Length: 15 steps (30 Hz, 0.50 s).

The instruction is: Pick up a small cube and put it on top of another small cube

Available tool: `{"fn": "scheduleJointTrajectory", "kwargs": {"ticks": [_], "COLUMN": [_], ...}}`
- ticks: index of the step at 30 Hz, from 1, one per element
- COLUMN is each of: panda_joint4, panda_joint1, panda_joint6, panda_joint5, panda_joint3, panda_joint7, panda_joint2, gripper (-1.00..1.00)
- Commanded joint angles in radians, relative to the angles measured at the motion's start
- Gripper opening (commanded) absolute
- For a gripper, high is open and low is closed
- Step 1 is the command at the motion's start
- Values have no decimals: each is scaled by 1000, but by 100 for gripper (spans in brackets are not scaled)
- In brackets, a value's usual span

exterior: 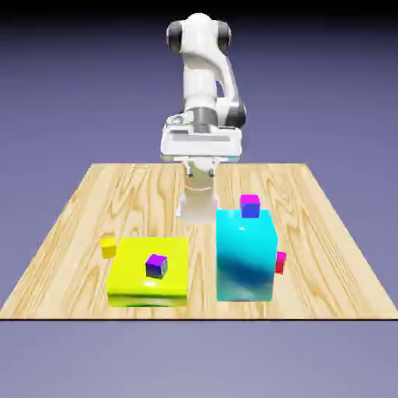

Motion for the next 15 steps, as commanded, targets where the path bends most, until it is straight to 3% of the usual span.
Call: {"fn": "scheduleJointTrajectory", "kwargs": {"ticks": [1,15], "panda_joint4": [7,112], "panda_joint1": [-15,-218], "panda_joint6": [-14,-203], "panda_joint5": [3,40], "panda_joint3": [0,1], "panda_joint7": [-44,-652], "panda_joint2": [13,201], "gripper": [0,0]}}
